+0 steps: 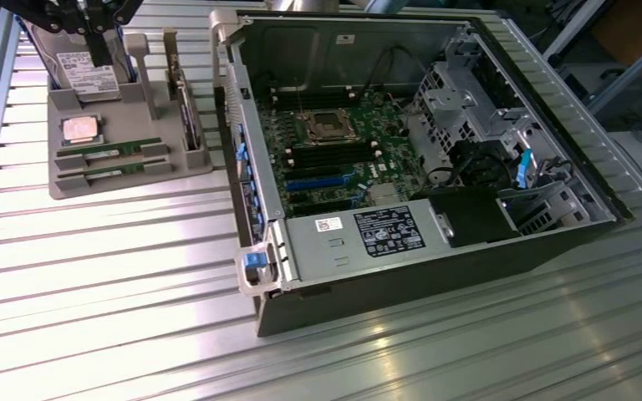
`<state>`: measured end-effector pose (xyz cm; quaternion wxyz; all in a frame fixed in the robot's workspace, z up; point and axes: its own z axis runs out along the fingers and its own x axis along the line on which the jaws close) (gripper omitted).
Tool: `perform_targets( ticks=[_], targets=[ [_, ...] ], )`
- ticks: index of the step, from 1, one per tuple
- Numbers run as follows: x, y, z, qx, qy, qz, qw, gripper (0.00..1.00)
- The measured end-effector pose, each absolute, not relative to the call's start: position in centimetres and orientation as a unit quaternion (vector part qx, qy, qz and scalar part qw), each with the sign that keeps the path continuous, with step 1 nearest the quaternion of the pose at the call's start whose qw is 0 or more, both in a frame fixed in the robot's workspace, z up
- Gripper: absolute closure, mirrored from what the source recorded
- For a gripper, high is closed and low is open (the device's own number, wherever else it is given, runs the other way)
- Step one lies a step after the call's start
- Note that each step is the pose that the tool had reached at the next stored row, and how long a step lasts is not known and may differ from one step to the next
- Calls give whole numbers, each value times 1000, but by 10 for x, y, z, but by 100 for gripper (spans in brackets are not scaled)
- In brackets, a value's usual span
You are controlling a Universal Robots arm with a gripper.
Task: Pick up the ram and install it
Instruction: 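Pick up the ram and move it above insertion slot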
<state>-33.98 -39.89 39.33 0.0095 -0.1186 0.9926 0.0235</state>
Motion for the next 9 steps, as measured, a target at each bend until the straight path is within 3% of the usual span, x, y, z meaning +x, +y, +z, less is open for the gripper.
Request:
perform_targets(
  ticks=[9],
  targets=[
    [-340, -399, 393, -148, 989, 24, 9, 90]
  ],
)
